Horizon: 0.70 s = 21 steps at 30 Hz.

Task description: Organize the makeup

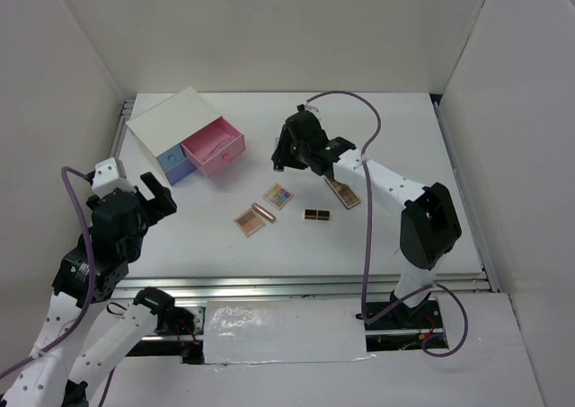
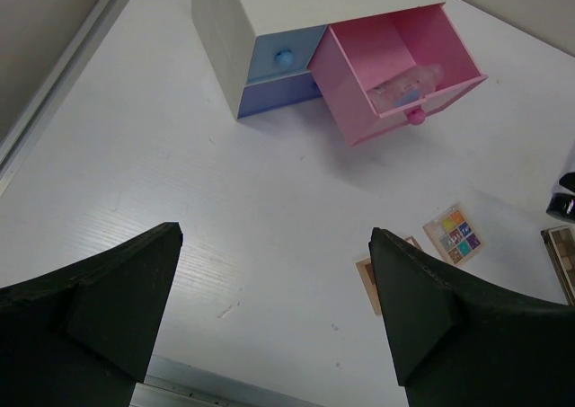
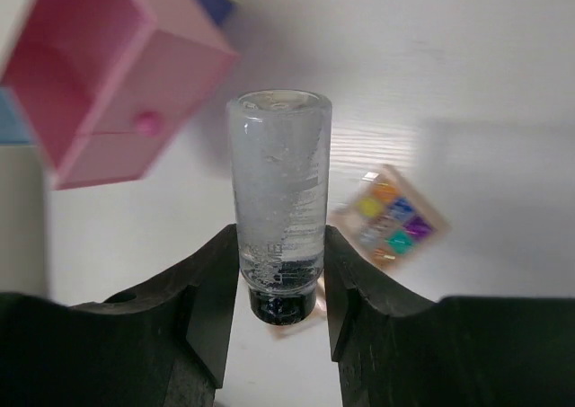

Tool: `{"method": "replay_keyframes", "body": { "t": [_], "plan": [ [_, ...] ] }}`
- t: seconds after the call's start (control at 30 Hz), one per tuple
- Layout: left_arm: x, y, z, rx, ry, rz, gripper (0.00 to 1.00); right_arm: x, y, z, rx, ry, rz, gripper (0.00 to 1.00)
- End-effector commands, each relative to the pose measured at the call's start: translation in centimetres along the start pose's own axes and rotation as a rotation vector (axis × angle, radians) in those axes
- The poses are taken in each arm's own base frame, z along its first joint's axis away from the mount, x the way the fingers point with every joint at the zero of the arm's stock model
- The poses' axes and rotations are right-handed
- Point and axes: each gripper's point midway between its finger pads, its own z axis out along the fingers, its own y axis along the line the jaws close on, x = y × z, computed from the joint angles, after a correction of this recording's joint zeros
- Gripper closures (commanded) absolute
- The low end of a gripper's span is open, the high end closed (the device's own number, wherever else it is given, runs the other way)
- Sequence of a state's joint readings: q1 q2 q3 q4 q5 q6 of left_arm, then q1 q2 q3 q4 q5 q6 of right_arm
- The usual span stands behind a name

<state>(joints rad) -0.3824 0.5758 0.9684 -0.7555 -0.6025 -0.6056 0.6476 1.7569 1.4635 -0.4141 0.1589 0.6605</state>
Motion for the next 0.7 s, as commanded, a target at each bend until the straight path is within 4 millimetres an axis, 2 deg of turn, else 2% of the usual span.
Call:
{"method": "replay_keyframes", "body": {
  "t": [0.0,0.03,0.07,0.1,0.2,0.23,0.27,0.33,0.37,0.43,0.53,0.57,0.6,0.67],
  "plan": [
    [-0.9,0.0,-0.1,-0.011,-0.034,-0.019,0.01,-2.8,9.6,-2.4,-0.350,-0.072,0.184,1.00],
    [-1.0,0.1,-0.1,-0.015,-0.037,-0.021,0.01,-3.4,11.0,-2.6,-0.384,-0.090,0.202,1.00],
    [-1.1,0.1,-0.1,-0.014,-0.040,-0.023,0.01,-3.1,12.0,-2.0,-0.393,-0.078,0.240,1.00],
    [-1.0,0.1,-0.1,-0.014,-0.040,-0.023,0.01,-4.1,14.0,-2.7,-0.442,-0.097,0.268,1.00],
    [-1.1,0.2,-0.2,-0.012,-0.042,-0.023,0.01,-4.2,16.8,-1.1,-0.519,-0.056,0.388,0.98],
    [-1.1,0.1,-0.2,-0.012,-0.043,-0.024,0.01,-4.0,17.6,-0.7,-0.540,-0.021,0.443,0.96],
    [-1.1,0.1,-0.2,-0.012,-0.042,-0.023,0.01,-3.9,18.1,0.6,-0.539,-0.010,0.464,0.95],
    [-1.1,0.2,-0.2,-0.012,-0.043,-0.024,0.01,-3.8,19.3,1.5,-0.543,-0.003,0.500,0.92],
    [-1.0,0.1,-0.1,-0.012,-0.042,-0.021,0.01,-4.8,20.4,2.1,-0.550,-0.028,0.504,0.90],
    [-1.0,0.1,-0.1,-0.011,-0.038,-0.019,0.00,-4.0,20.4,3.5,-0.484,0.000,0.502,0.87],
    [-1.0,0.0,-0.2,-0.004,-0.038,-0.016,0.00,-3.6,21.6,5.0,-0.494,0.023,0.501,0.76],
    [-1.0,0.0,-0.2,-0.003,-0.039,-0.017,0.01,-3.9,22.1,4.7,-0.504,0.020,0.499,0.64],
    [-1.0,0.0,-0.2,0.001,-0.040,-0.016,0.01,-4.0,22.2,4.7,-0.508,0.017,0.490,0.62],
    [-1.1,-0.1,-0.3,0.007,-0.042,-0.014,0.01,-4.0,22.7,4.3,-0.519,0.021,0.476,0.51]
  ]
}}
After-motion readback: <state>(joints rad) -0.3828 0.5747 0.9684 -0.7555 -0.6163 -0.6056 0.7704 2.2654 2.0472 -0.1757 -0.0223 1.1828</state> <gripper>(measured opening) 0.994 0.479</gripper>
